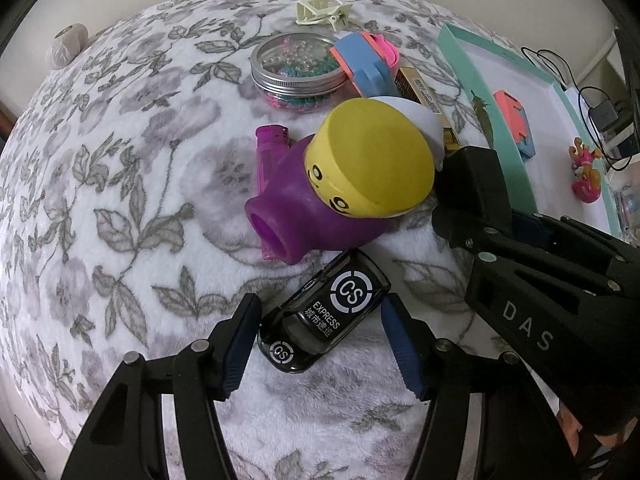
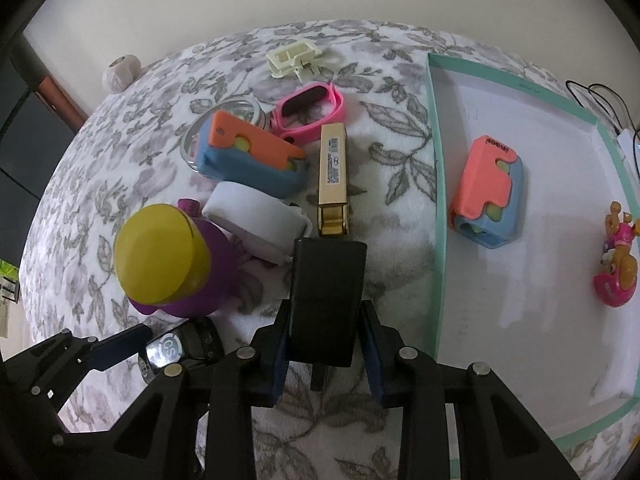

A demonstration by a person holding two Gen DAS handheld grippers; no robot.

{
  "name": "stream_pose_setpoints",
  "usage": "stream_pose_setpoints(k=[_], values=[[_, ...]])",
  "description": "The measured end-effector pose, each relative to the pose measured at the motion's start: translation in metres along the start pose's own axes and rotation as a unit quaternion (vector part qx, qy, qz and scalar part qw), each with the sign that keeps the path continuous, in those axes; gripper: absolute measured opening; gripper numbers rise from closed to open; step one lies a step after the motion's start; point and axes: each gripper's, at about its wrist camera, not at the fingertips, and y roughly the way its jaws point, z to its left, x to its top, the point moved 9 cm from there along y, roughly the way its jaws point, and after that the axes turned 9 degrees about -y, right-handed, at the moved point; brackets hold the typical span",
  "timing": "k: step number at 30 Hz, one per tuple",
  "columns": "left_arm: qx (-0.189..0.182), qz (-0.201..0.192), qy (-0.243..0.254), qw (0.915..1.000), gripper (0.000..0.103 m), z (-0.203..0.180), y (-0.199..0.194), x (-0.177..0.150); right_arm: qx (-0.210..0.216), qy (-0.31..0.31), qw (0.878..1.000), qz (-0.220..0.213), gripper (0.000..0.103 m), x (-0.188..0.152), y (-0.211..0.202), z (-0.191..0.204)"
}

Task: Organize rigid objects
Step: 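Grasp the black toy car with left tool while right tool grasps the black charger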

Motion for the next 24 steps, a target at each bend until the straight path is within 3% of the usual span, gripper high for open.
stream_pose_setpoints(k=[15, 19, 24], values=[[-0.009, 0.002, -0.008, 0.9999, 0.06, 0.013, -0.009, -0.005, 0.005, 0.011, 1.0, 0.0, 0.03, -0.009, -0.012, -0.007], [-0.01, 0.002, -0.003, 0.9999, 0.05, 0.013, -0.014, -0.007, 0.01, 0.013, 1.0, 0.002, 0.03, -0.013, -0.016, -0.008], [0.005, -0.003, 0.026, 0.9996, 0.045, 0.008, -0.02, -0.01, 0.013, 0.004, 1.0, 0.012, 0.03, -0.017, -0.014, -0.003]])
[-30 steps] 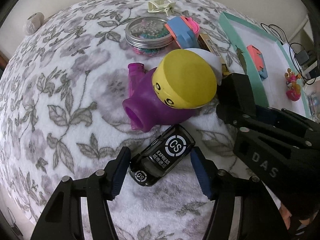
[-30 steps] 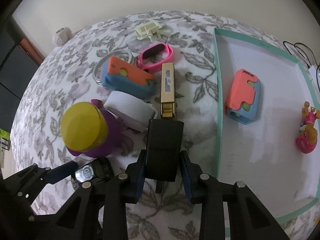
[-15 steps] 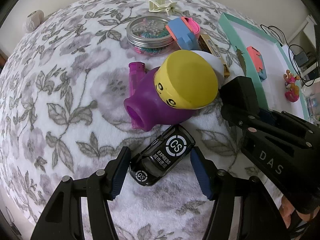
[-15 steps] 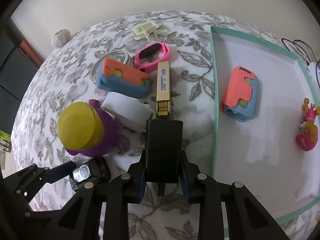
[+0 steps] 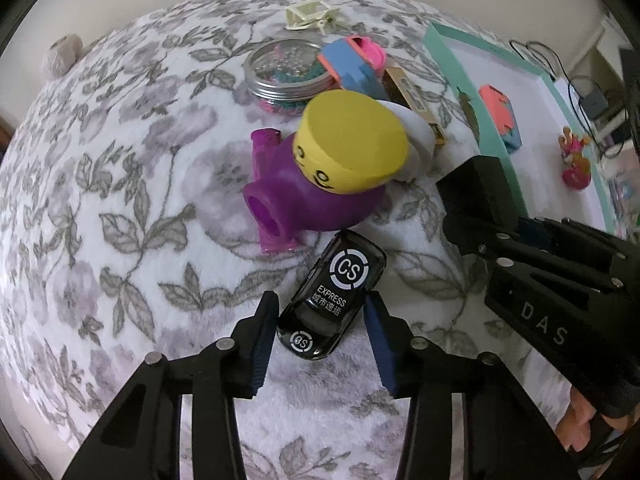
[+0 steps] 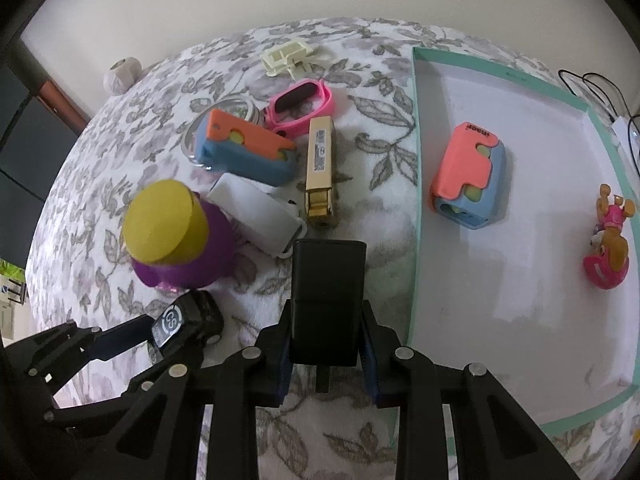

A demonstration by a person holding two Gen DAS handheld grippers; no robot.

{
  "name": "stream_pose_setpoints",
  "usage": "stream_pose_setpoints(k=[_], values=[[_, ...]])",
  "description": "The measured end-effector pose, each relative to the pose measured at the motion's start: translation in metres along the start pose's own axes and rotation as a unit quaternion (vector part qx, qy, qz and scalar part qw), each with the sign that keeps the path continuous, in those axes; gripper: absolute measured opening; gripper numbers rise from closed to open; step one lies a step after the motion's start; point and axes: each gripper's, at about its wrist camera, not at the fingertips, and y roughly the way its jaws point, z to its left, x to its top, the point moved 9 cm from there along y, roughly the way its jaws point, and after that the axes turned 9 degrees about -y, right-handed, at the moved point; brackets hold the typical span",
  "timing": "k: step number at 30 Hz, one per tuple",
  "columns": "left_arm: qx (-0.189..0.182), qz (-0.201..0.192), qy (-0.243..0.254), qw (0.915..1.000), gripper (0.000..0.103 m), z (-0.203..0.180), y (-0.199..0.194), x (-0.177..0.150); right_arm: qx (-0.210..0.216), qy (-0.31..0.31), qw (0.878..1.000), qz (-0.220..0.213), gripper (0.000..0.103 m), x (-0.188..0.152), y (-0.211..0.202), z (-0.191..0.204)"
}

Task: Organize rigid objects
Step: 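Grasp the black toy car with left tool while right tool grasps the black charger, then carry the car and charger into the box and open both tools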

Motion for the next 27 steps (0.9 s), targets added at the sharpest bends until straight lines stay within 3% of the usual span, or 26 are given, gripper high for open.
stream_pose_setpoints(k=[9, 27], values=[[-0.008, -0.001, 0.002, 1.0, 0.04, 0.0, -0.006, -0.001, 0.004, -0.007, 1.0, 0.016, 0.03, -0.009, -0.002, 0.003], [-0.047, -0.033, 0.013, 0.9982, 0.035, -0.025, -0.04, 0.009, 0.03, 0.031, 0.999, -0.021, 0.03, 0.001, -0.032, -0.01]])
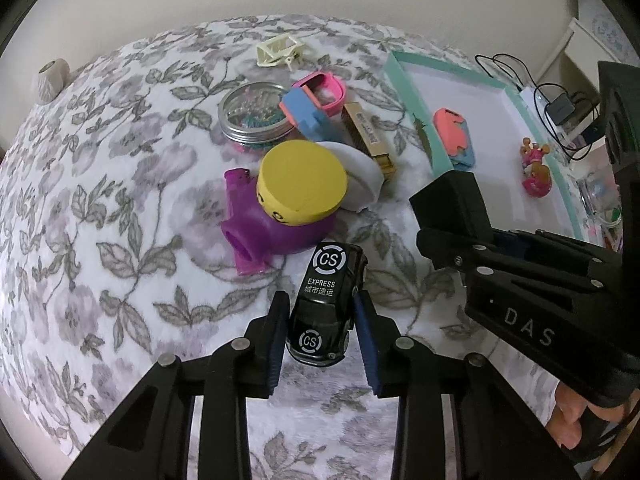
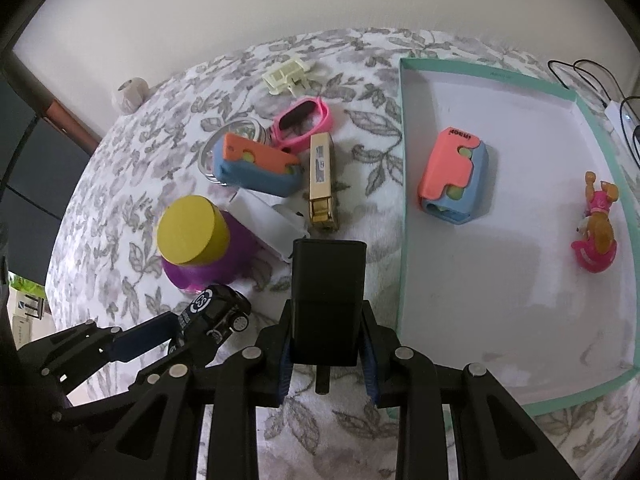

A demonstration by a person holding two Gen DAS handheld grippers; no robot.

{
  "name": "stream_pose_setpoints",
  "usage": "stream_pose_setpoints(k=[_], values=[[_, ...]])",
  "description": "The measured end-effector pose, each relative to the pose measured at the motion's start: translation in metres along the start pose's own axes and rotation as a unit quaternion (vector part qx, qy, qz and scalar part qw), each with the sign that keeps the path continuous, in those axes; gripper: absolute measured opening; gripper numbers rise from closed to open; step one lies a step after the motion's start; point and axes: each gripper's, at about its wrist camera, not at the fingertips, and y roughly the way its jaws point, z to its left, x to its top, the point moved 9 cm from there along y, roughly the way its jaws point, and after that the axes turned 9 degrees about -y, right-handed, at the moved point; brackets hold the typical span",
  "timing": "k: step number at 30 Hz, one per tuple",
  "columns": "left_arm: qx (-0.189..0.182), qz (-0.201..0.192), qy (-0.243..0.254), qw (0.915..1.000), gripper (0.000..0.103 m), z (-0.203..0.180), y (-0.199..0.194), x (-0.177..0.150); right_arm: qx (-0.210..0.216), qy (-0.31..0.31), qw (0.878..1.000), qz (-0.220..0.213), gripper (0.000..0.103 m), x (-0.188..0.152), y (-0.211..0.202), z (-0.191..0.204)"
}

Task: Organize rigid objects
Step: 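Carry the car and charger into the box and open both tools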

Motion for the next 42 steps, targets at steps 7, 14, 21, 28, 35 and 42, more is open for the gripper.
stream_pose_setpoints(k=[7, 14, 21, 28, 35, 42], values=[[-0.003, -0.007, 0.001, 1.0, 0.034, 0.006, 0.0, 0.003, 0.002, 0.003, 1.0, -0.007, 0.03, 0.005, 0.002, 0.003], [-0.035, -0.061, 0.003, 0.9975, 0.034, -0.005, -0.039, 0.017, 0.009, 0.0, 0.999, -0.048, 0.03, 0.02, -0.026, 0.005], [-0.036, -0.171, 0.019, 0.9845, 0.034, -0.024, -0.1, 0.041, -0.02, 0.014, 0.99, -0.139, 0.03, 0.043, -0.092, -0.016], [-0.052, -0.213, 0.05, 0.9744, 0.034, -0.059, -0.113, 0.05, -0.065, 0.055, 0.98, -0.182, 0.03, 0.043, -0.135, -0.064], [-0.063, -0.209, 0.07, 0.9733, 0.034, -0.094, -0.095, 0.047, -0.114, 0.093, 0.969, -0.197, 0.03, 0.032, -0.162, -0.118], [-0.049, -0.197, 0.107, 0.9733, 0.035, -0.13, -0.069, 0.033, -0.155, 0.12, 0.965, -0.176, 0.03, 0.012, -0.16, -0.16]])
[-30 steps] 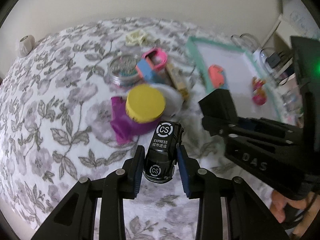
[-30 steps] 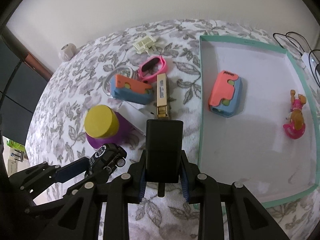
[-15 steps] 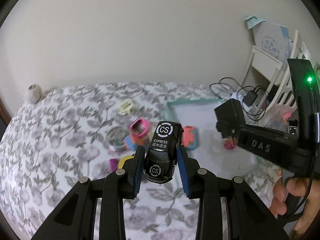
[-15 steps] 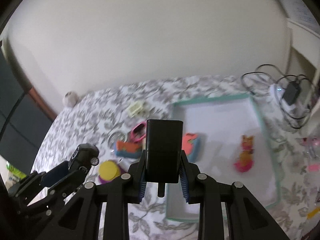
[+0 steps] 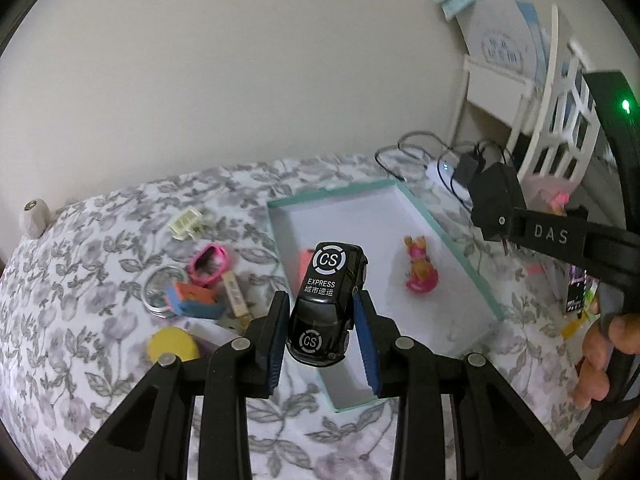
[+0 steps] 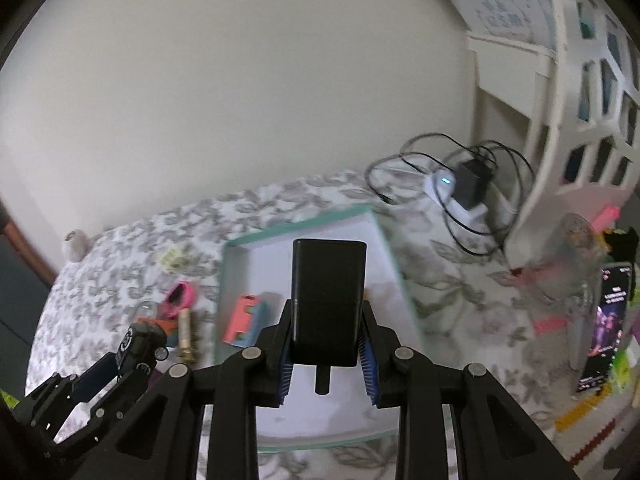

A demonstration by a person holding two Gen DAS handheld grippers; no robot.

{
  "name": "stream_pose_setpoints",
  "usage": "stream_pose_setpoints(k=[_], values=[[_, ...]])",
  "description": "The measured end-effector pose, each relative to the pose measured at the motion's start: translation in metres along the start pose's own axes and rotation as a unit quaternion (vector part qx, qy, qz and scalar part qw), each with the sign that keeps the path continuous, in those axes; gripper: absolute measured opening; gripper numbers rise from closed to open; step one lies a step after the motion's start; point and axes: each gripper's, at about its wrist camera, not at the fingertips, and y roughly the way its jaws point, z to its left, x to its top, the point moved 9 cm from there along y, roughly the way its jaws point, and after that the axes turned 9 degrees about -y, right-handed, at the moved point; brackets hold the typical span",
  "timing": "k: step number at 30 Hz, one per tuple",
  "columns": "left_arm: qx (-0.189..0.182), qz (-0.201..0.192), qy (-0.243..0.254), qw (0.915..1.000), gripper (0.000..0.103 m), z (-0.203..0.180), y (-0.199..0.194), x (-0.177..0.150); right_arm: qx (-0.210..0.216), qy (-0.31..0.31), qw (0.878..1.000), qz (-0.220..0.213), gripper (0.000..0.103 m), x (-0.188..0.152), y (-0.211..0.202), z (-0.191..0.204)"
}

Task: Organize rigid objects
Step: 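Carry the car and charger into the box and open both tools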

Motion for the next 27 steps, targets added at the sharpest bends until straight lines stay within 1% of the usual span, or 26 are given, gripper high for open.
stream_pose_setpoints(k=[4, 6, 9, 12, 15, 20, 27], values=[[0.006, 0.017, 0.023, 0.9996, 0.035, -0.016, 0.021, -0.014, -0.004, 0.009, 0.999, 0.038, 0.03, -0.019, 0.025, -0.012], [0.005, 0.031, 0.023, 0.9992, 0.035, -0.021, 0.032, -0.02, -0.005, 0.011, 0.998, 0.055, 0.03, -0.028, 0.035, -0.015], [0.014, 0.049, 0.026, 0.9984, 0.035, -0.024, 0.047, -0.029, -0.011, 0.013, 0.996, 0.085, 0.03, -0.045, 0.053, -0.021], [0.02, 0.064, 0.026, 0.9974, 0.035, -0.024, 0.059, -0.037, -0.018, 0.017, 0.994, 0.106, 0.03, -0.058, 0.063, -0.026], [0.02, 0.074, 0.023, 0.9968, 0.035, -0.024, 0.066, -0.043, -0.022, 0.016, 0.992, 0.121, 0.03, -0.067, 0.07, -0.028], [0.021, 0.084, 0.034, 0.9957, 0.035, -0.029, 0.074, -0.05, -0.025, 0.009, 0.989, 0.146, 0.03, -0.078, 0.08, -0.026], [0.029, 0.101, 0.053, 0.9931, 0.035, -0.031, 0.083, -0.062, -0.027, 0.003, 0.986, 0.165, 0.031, -0.087, 0.087, -0.022]])
